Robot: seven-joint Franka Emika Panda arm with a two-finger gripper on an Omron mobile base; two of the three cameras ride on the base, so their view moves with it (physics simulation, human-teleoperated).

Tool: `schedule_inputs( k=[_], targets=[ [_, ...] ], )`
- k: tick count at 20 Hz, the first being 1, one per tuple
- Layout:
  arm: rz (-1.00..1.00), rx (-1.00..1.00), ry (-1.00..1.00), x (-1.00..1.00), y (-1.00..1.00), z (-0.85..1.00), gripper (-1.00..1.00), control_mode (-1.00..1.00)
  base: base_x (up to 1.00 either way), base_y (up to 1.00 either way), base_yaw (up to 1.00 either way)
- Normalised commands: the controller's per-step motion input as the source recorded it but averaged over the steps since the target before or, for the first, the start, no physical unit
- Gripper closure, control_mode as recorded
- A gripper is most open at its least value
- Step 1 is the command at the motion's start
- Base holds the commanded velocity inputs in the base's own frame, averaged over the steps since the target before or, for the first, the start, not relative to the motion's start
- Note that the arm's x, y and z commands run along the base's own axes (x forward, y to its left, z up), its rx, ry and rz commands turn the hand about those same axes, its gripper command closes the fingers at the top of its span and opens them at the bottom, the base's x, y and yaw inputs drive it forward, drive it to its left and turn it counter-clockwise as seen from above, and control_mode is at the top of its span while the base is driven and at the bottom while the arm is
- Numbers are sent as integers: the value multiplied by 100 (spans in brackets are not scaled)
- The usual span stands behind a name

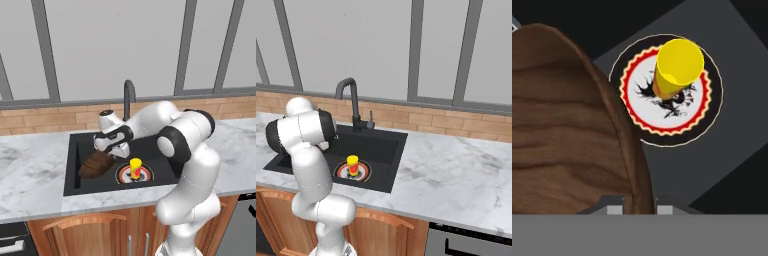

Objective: Pick the cup and bowl and place them in the sink. Then turn on the water.

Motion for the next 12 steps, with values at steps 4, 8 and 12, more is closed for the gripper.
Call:
schedule_inputs(
  k=[4,8,12],
  targets=[
    [0,0,9,17,13,-30,100,-100,0,0,0],
    [0,0,9,15,3,-29,100,-100,0,0,0],
    [0,0,11,12,1,-27,100,-100,0,0,0]
  ],
)
